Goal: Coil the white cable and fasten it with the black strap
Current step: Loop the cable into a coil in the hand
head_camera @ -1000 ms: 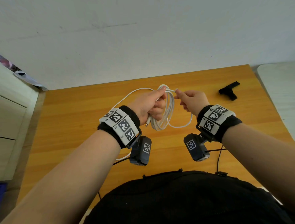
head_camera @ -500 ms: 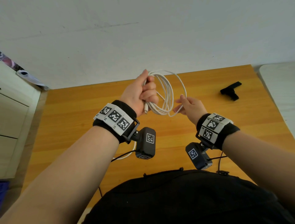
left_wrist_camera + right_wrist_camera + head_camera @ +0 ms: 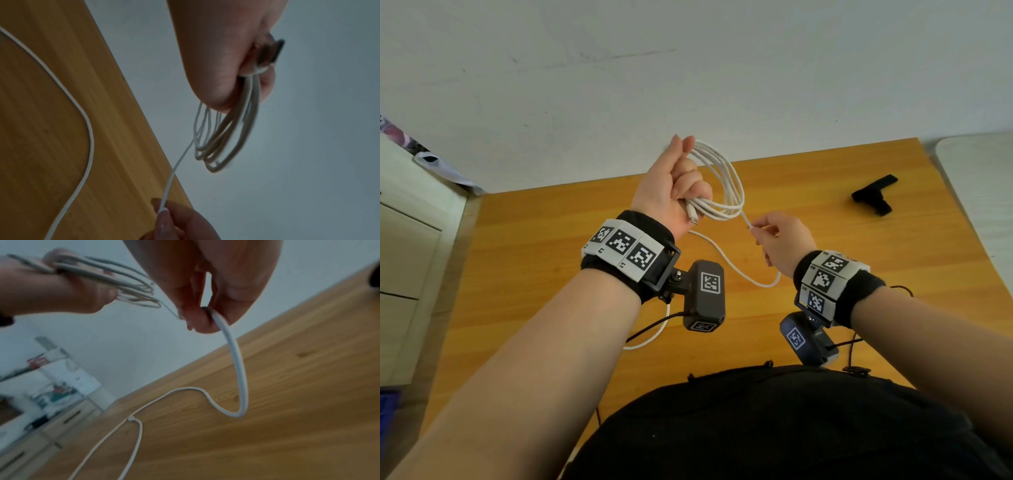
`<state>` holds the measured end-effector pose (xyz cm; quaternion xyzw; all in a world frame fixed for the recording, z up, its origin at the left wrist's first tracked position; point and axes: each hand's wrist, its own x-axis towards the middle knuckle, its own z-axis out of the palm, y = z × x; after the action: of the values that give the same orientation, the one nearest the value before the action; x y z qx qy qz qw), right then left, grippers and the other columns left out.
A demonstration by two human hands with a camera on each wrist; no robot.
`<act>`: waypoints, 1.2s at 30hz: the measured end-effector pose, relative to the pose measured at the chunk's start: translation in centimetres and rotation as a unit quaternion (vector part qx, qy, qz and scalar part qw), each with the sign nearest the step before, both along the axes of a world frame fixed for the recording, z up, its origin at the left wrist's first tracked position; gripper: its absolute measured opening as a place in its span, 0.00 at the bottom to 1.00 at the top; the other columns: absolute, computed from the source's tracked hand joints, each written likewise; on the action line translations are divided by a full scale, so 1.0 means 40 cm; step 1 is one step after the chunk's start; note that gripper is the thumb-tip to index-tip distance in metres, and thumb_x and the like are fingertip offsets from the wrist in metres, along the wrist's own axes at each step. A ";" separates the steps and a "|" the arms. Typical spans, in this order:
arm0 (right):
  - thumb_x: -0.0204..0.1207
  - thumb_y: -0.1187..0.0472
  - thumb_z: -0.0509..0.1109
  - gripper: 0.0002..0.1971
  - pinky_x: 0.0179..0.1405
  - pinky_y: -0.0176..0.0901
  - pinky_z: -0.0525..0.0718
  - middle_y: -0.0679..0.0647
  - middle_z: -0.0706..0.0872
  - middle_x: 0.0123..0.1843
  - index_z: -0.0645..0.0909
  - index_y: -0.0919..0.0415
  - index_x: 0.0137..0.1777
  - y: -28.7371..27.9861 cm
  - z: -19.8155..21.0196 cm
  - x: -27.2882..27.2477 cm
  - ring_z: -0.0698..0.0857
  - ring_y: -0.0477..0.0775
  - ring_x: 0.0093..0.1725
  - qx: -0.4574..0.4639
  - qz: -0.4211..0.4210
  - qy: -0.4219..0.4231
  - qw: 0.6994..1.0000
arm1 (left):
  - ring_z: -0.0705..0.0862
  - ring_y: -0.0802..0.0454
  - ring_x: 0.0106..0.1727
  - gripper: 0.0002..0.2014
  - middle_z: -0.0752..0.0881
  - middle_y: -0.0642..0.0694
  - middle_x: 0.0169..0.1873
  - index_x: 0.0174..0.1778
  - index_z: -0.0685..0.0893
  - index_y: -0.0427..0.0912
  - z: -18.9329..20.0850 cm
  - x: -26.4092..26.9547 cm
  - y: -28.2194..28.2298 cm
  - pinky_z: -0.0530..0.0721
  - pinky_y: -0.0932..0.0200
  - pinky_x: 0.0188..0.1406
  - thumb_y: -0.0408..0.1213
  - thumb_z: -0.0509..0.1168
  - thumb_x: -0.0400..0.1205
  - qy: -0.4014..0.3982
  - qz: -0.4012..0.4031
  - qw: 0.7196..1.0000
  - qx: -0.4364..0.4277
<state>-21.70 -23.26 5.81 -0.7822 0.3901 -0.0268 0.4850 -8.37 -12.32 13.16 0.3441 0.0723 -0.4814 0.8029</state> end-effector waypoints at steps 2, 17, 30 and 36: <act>0.81 0.59 0.63 0.11 0.33 0.42 0.81 0.56 0.83 0.40 0.82 0.56 0.59 0.006 0.004 -0.003 0.79 0.54 0.31 -0.054 0.059 0.012 0.997 | 0.60 0.59 0.12 0.13 0.62 0.54 0.14 0.45 0.81 0.43 -0.001 0.000 -0.001 0.62 0.67 0.15 0.47 0.57 0.85 -0.020 0.008 1.000 0.008; 0.85 0.56 0.55 0.14 0.30 0.39 0.76 0.54 0.85 0.36 0.79 0.63 0.54 0.036 0.018 -0.024 0.78 0.48 0.29 -0.059 0.261 0.162 0.950 | 0.62 0.60 0.15 0.09 0.64 0.54 0.19 0.57 0.76 0.52 -0.010 0.005 -0.003 0.63 0.67 0.21 0.47 0.61 0.83 -0.041 0.068 0.995 0.056; 0.82 0.61 0.58 0.17 0.44 0.48 0.78 0.56 0.75 0.49 0.80 0.56 0.68 0.050 0.095 -0.004 0.80 0.62 0.46 -0.240 0.292 0.028 0.925 | 0.68 0.56 0.25 0.22 0.67 0.50 0.26 0.79 0.60 0.54 -0.050 -0.010 -0.010 0.70 0.61 0.29 0.41 0.50 0.88 -0.273 -0.042 0.945 0.172; 0.84 0.59 0.55 0.16 0.44 0.50 0.79 0.55 0.73 0.50 0.79 0.56 0.67 0.064 0.122 0.003 0.80 0.61 0.45 -0.280 0.344 0.062 0.894 | 0.72 0.54 0.30 0.20 0.68 0.50 0.28 0.78 0.62 0.56 -0.062 -0.025 -0.007 0.74 0.60 0.35 0.42 0.50 0.88 -0.310 -0.062 0.928 0.200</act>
<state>-21.56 -20.69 10.69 -0.9710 0.1023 0.0827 0.1996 -9.36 -12.58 10.69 0.6330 -0.1067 -0.3754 0.6686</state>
